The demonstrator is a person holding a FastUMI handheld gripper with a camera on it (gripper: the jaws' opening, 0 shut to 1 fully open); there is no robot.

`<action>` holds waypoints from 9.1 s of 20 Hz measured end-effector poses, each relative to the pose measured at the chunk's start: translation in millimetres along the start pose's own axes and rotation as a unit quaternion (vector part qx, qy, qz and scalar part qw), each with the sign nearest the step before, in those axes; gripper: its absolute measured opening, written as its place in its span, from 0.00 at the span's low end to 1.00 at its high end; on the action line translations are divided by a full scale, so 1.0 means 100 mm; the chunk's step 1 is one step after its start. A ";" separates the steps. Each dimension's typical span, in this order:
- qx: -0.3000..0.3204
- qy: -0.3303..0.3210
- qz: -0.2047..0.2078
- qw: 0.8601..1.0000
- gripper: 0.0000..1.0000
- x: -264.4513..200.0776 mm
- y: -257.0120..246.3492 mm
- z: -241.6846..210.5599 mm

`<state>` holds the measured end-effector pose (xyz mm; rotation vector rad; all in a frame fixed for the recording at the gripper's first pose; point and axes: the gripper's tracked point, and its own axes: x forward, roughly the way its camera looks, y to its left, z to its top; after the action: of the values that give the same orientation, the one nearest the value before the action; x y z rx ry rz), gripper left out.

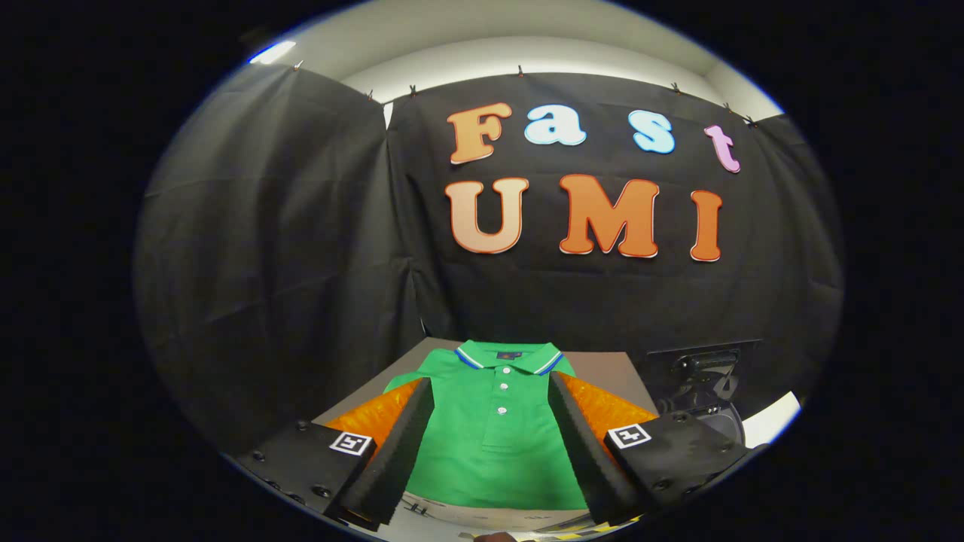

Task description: Put the clothes into the washing machine and then close the washing machine lid.

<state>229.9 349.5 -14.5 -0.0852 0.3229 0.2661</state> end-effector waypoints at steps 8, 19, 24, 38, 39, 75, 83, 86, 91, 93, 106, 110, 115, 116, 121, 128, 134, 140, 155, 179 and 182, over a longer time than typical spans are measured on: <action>-0.006 0.097 0.000 0.995 0.97 0.53 0.29 -0.54; -0.064 0.092 -0.012 0.994 0.98 0.62 0.30 -0.72; -0.074 0.091 -0.011 0.993 0.93 0.59 0.27 -0.72; -0.155 0.062 0.010 0.986 0.09 0.61 0.11 -0.75; -0.145 0.059 0.015 0.988 0.09 0.60 0.11 -0.72; -0.035 -0.105 -0.122 0.986 0.08 -0.81 -2.95 0.98; 0.003 -0.083 -0.161 0.983 0.08 -0.78 -4.02 0.20; 0.015 -0.073 -0.176 0.982 0.09 -0.66 -4.41 -0.13; 0.042 -0.061 -0.184 0.980 0.09 -0.40 -4.90 -0.66; 0.053 -0.050 -0.184 0.980 0.09 -0.27 -5.03 -0.91; 0.091 0.099 -0.164 0.977 0.09 0.68 -5.11 -2.92; 0.118 0.135 -0.165 0.970 0.09 0.81 -5.11 -3.31; 0.120 0.193 -0.165 0.960 0.09 0.94 -5.04 -3.56; 0.123 0.205 -0.165 0.957 0.09 0.98 -5.01 -3.62; 0.130 0.251 -0.169 0.944 0.09 1.06 -4.97 -3.84; 0.145 0.292 -0.177 0.929 0.15 1.00 -4.96 -3.94; 0.112 0.272 -0.184 0.938 0.99 0.97 -5.02 -3.81; 0.092 0.205 -0.163 0.961 1.00 0.85 -4.91 -3.34; 0.079 0.000 -0.164 0.983 1.00 0.36 -4.95 -1.38; 0.070 0.002 -0.219 0.973 1.00 2.17 -5.59 -0.37; 0.063 0.018 -0.214 0.975 1.00 2.28 -5.58 -0.51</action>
<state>574.5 -137.5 -114.6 -0.0333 0.3492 -0.1835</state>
